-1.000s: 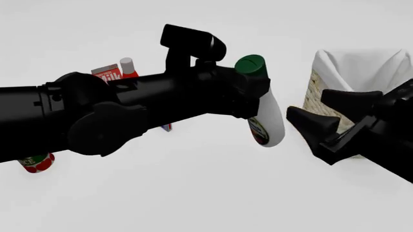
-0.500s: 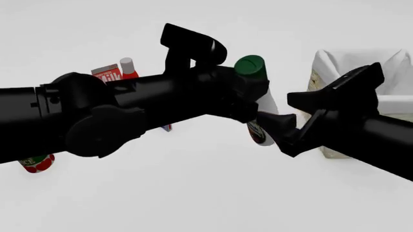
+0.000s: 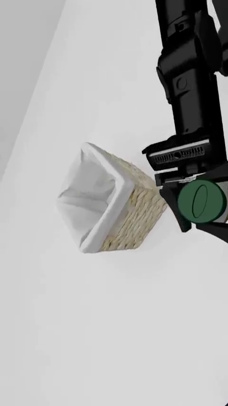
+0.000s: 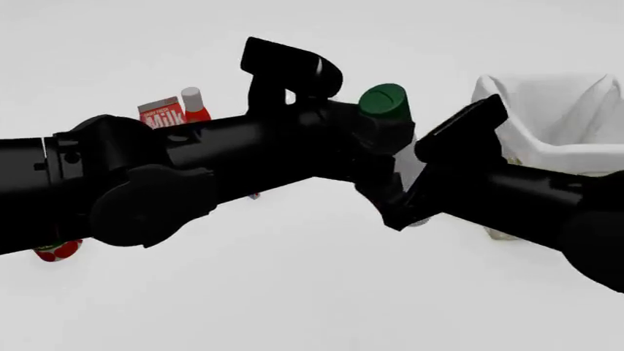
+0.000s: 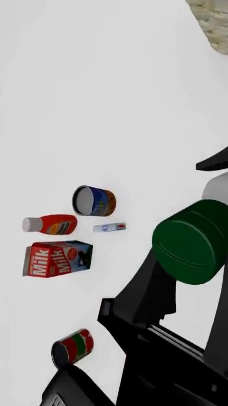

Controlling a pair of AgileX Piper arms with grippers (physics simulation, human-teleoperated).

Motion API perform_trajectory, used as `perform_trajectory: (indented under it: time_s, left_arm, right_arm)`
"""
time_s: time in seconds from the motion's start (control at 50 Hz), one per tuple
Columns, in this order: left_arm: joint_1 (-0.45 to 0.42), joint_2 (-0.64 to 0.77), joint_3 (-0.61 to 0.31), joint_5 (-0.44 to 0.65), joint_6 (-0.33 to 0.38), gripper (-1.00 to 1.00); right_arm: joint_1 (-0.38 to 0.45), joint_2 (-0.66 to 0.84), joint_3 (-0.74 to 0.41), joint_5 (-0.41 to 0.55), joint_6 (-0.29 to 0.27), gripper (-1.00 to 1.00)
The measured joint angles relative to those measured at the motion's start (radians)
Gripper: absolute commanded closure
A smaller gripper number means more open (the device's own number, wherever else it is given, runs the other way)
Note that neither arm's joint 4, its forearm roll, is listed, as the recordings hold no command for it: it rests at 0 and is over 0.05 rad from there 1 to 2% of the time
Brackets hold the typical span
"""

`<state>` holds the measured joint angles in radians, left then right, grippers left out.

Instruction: Pick the salad dressing and place it in the basket.

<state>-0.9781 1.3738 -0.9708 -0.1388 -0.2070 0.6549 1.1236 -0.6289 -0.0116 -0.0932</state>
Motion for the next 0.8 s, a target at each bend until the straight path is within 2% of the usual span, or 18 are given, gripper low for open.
perform_trajectory:
  time_s: [0.02,0.36,0.38,0.62,0.8]
  left_arm:
    - [0.0,0.0,0.001,0.0,0.001,1.0]
    - [-0.003,0.002,0.004,-0.004,-0.005,1.0]
    - [-0.003,0.002,0.004,-0.003,-0.005,-1.0]
    - [0.006,-0.041,-0.012,0.009,-0.005,-1.0]
    - [0.04,-0.225,-0.013,0.03,0.007,-1.0]
  right_arm:
    - [0.001,0.004,-0.001,-0.002,-0.003,1.0]
    - [-0.005,-0.007,0.015,-0.032,-0.072,1.0]
    - [-0.005,-0.009,0.016,-0.033,-0.073,1.0]
    - [-0.006,-0.019,0.034,-0.055,-0.075,1.0]
    - [-0.004,-0.015,0.052,-0.085,-0.048,1.0]
